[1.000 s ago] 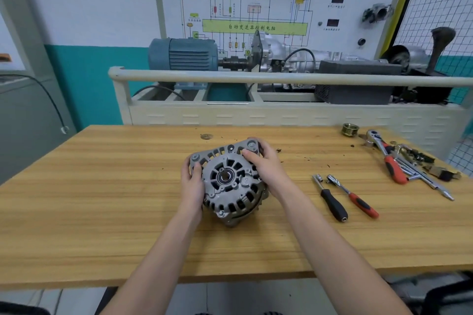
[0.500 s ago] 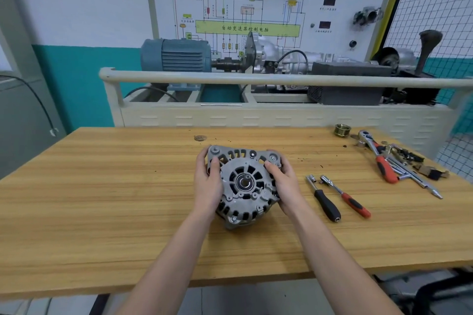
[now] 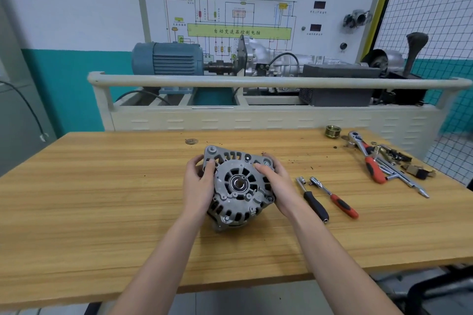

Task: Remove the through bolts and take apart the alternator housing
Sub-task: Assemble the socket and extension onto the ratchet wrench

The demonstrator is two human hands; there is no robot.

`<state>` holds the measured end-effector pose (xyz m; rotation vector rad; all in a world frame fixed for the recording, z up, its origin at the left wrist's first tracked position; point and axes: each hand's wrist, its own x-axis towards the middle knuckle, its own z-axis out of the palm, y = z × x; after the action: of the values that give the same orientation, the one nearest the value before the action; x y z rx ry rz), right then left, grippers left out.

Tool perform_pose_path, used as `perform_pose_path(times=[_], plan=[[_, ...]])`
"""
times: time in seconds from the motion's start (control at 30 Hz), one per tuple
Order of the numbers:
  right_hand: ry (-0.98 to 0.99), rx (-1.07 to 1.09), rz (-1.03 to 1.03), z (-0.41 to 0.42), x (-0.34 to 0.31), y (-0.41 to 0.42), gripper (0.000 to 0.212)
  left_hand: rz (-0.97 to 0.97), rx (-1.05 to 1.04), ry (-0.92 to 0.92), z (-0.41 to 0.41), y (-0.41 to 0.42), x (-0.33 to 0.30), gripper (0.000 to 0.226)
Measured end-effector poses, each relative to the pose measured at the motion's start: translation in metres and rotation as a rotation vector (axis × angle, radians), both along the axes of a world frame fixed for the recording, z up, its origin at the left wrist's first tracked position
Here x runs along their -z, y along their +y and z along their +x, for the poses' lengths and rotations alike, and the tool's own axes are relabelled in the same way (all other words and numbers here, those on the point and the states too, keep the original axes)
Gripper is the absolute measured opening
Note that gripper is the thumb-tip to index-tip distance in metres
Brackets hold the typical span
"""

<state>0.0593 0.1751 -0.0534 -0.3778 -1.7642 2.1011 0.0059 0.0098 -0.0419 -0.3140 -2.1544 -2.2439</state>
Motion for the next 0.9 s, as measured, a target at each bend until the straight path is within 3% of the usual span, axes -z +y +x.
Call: perform_pose_path(times=[0.37,0.47,0.53,0.6,0.7,0.73,0.8,0.9], plan=[[-0.072,0.030,-0.034,0.001,0.006,0.015,0.050,-0.224,-0.009,0.018,-0.001,0.013,-0.008,0.035],[-0.100,0.033,-0.032,0.004,0.010,0.026,0.053,-0.316,-0.036,0.040,0.007,0.016,-0.015,0.045],[-0.084,0.074,-0.032,0.008,0.012,0.040,0.051,-0.531,-0.191,0.257,0.019,0.021,-0.022,0.055],[-0.091,0.179,0.023,0.014,0.012,0.060,0.047,-0.516,-0.283,0.592,0.044,0.033,-0.032,0.052],[-0.187,0.376,0.174,0.022,0.011,0.098,0.038,-0.438,0.043,0.958,0.086,0.074,-0.030,0.031],[-0.241,0.425,0.259,0.023,0.011,0.111,0.034,-0.531,0.215,0.968,0.096,0.092,-0.024,0.027],[-0.371,0.489,0.431,0.026,0.012,0.134,0.026,-0.778,0.451,0.772,0.103,0.127,-0.009,0.027],[-0.604,0.496,0.623,0.031,0.017,0.155,0.023,-1.017,0.518,0.448,0.089,0.168,0.012,0.044]])
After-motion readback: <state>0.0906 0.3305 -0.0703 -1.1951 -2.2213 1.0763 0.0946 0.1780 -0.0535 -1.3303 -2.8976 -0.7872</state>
